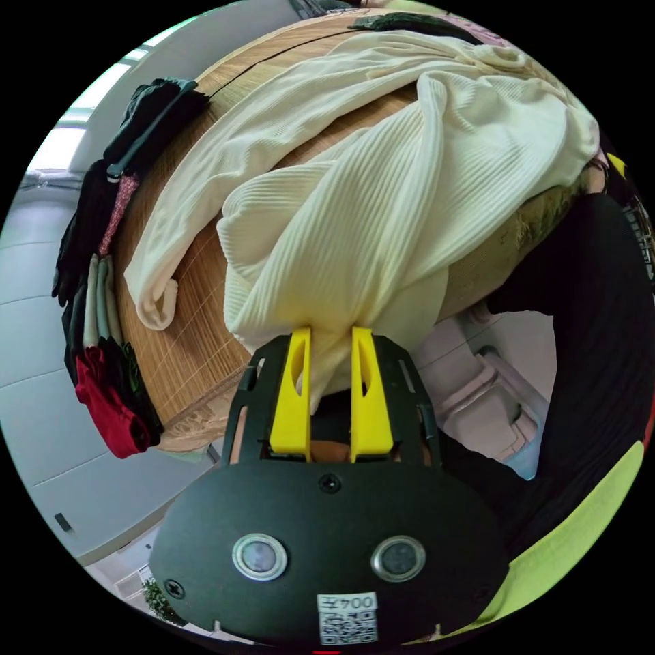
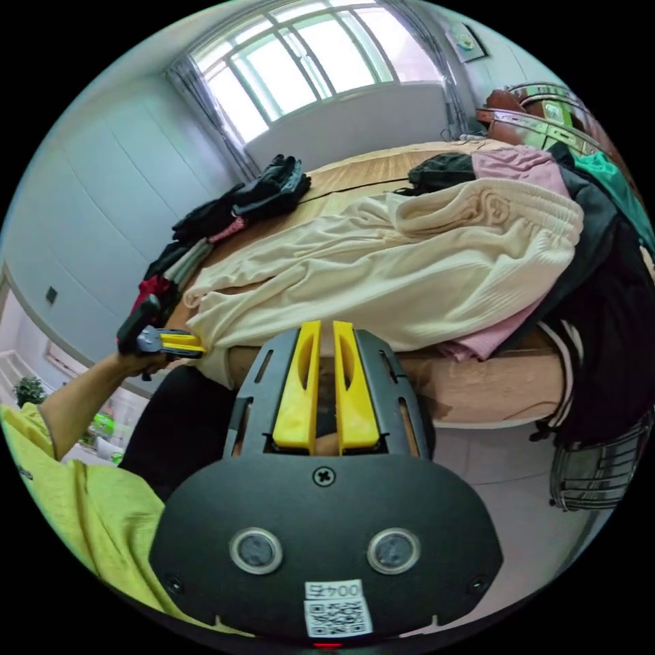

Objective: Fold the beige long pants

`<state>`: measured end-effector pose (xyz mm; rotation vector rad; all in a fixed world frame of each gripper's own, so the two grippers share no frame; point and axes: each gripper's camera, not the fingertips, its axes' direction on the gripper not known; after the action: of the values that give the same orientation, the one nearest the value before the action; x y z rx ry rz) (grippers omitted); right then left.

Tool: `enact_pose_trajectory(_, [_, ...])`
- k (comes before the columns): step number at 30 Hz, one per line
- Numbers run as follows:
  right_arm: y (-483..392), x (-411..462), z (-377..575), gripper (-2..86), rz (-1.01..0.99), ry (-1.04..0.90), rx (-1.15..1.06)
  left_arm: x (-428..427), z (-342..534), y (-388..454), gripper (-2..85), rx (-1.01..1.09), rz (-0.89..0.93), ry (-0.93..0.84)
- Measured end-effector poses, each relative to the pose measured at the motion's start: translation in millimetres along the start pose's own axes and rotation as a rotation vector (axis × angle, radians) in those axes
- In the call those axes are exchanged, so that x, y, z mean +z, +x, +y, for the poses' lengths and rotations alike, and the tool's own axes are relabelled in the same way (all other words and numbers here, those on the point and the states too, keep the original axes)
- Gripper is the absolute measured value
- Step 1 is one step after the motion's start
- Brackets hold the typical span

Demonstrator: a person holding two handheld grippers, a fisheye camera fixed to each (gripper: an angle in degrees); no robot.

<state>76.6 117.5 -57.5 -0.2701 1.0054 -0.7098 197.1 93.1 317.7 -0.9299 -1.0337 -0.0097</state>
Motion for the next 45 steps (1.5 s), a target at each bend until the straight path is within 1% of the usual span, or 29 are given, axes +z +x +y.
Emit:
enact_pose_trajectory(2, [27,12,16,4.0,-0.189,-0.006,0.086,-6,-4,-7,9.9,-0.018,0.027,-0.001])
enact_pose_trajectory(3, [36,16,21,3.7,-0.232,-0.004,0.120,-13,-3,-17,10.4,-0.044,0.075,0.019])
enact_pose_trajectory(5, [68,33,47,1.2,-0.340,-0.006,0.224,-24,4,-46,12.1,-0.140,0.182,0.088])
enact_pose_trajectory(6, [75,36,53,0.7,-0.352,-0.004,0.244,-28,13,-72,13.9,-0.248,0.235,0.138])
enact_pose_trajectory(7, [88,40,64,0.1,-0.383,0.011,0.281,-30,23,-100,15.7,-0.360,0.229,0.174])
enact_pose_trajectory(8, [100,44,71,-0.3,-0.421,0.030,0.303,-30,26,-113,16.5,-0.412,0.211,0.184])
enact_pose_trajectory(10, [114,54,77,-0.5,-0.453,0.023,0.325,-17,31,-159,19.3,-0.570,0.091,0.154])
enact_pose_trajectory(11, [121,64,77,-0.6,-0.467,-0.003,0.333,-12,28,-168,19.7,-0.580,0.054,0.132])
enact_pose_trajectory(13, [131,78,77,-0.6,-0.473,-0.045,0.355,17,4,-193,21.0,-0.567,-0.049,0.007])
enact_pose_trajectory(14, [137,85,78,-0.7,-0.475,-0.061,0.369,23,-3,-198,21.1,-0.560,-0.071,-0.019])
enact_pose_trajectory(17, [145,97,82,-0.7,-0.464,-0.084,0.394,23,-37,-227,18.8,-0.586,-0.108,-0.015])
enact_pose_trajectory(20, [145,104,87,-0.7,-0.422,-0.098,0.392,4,-86,-245,9.3,-0.461,-0.125,-0.007])
enact_pose_trajectory(21, [145,104,88,-0.7,-0.413,-0.093,0.395,-14,-109,-258,4.3,-0.450,-0.153,0.007])
enact_pose_trajectory(23, [144,105,96,-0.7,-0.394,-0.061,0.412,-68,-142,-286,3.1,-0.491,-0.170,0.140])
enact_pose_trajectory(24, [143,105,98,-0.7,-0.385,-0.052,0.416,-116,-160,-307,3.2,-0.548,-0.149,0.266])
enact_pose_trajectory(25, [141,104,101,-0.7,-0.366,-0.032,0.420,-160,-179,-323,3.7,-0.554,-0.142,0.361])
enact_pose_trajectory(26, [137,105,104,-0.7,-0.351,-0.020,0.418,-178,-190,-328,4.2,-0.535,-0.156,0.373])
enact_pose_trajectory(27, [135,106,105,-0.7,-0.344,-0.017,0.416,-203,-213,-335,7.0,-0.488,-0.187,0.316])
enact_pose_trajectory(28, [131,108,107,-0.7,-0.335,-0.014,0.409,-211,-233,-339,11.5,-0.420,-0.159,0.198])
enact_pose_trajectory(30, [126,111,110,-0.7,-0.330,-0.009,0.402,-203,-242,-331,15.8,-0.315,-0.080,0.025])
enact_pose_trajectory(31, [123,112,112,-0.7,-0.329,0.000,0.399,-197,-231,-319,16.6,-0.279,-0.086,0.000])
enact_pose_trajectory(32, [120,113,115,-0.7,-0.330,0.008,0.398,-194,-222,-311,17.1,-0.261,-0.080,0.006])
enact_pose_trajectory(33, [119,114,116,-0.7,-0.331,0.011,0.397,-185,-199,-294,17.7,-0.229,-0.029,0.025])
enact_pose_trajectory(35, [116,115,123,-0.7,-0.346,0.019,0.395,-167,-153,-259,18.9,-0.174,0.099,0.065])
enact_pose_trajectory(37, [115,117,127,-0.7,-0.364,0.024,0.396,-144,-73,-198,20.9,-0.125,0.288,0.124])
enact_pose_trajectory(38, [114,118,130,-0.7,-0.374,0.027,0.399,-138,-53,-182,21.4,-0.119,0.312,0.128])
enact_pose_trajectory(40, [111,121,132,-0.7,-0.384,0.031,0.396,-114,15,-119,23.4,-0.105,0.307,0.098])
enact_pose_trajectory(42, [105,125,132,-0.7,-0.381,0.025,0.387,-101,42,-83,24.2,-0.106,0.282,0.067])
enact_pose_trajectory(45, [91,132,130,-0.7,-0.361,0.004,0.359,-101,45,-58,24.0,-0.157,0.293,0.099])
